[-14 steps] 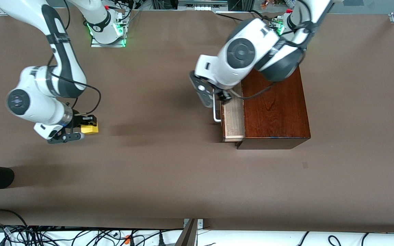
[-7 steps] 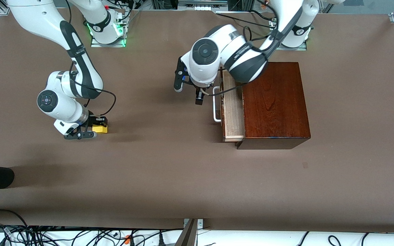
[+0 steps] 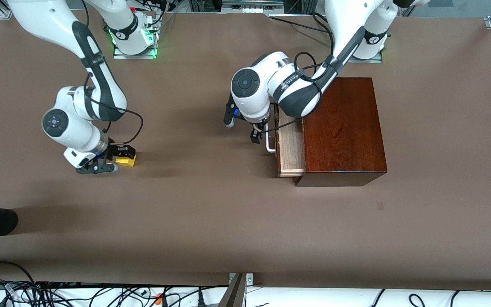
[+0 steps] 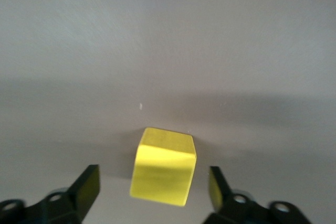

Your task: Open drawer, take yellow block, close drawer

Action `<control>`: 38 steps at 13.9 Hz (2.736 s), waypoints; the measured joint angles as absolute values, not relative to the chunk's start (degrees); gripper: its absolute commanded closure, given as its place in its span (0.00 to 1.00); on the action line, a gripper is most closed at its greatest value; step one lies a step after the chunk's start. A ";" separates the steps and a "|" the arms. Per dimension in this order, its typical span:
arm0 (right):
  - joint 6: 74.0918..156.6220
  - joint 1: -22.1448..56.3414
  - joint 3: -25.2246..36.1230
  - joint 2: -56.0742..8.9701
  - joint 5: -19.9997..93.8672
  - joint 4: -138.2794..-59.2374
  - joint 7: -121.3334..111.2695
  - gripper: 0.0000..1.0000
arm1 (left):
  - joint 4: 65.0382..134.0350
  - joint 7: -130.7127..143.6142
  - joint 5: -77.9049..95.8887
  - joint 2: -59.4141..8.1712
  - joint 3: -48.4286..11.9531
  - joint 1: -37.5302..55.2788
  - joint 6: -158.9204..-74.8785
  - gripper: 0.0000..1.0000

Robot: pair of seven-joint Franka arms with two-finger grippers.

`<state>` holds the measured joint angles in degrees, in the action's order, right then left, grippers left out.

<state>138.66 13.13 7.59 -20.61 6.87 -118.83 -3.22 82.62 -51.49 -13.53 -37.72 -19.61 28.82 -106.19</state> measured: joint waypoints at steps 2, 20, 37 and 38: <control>131.58 13.12 7.60 -15.27 6.87 -117.43 -3.22 0.00 | 82.51 -51.70 -13.35 -37.70 -19.82 27.93 -105.89 0.00; 93.96 11.14 8.41 -0.51 3.26 -96.52 -9.07 0.00 | 81.81 -47.77 -9.97 -36.42 -20.79 20.34 -97.24 0.00; 85.00 11.20 7.50 -1.12 -0.17 -87.29 -9.29 0.00 | 83.72 -9.02 -2.73 -7.18 -9.32 6.38 -88.32 0.00; 84.99 11.20 7.50 -1.17 -0.15 -87.29 -9.30 0.00 | 85.68 -6.61 -2.73 -5.38 -7.91 5.67 -89.54 0.00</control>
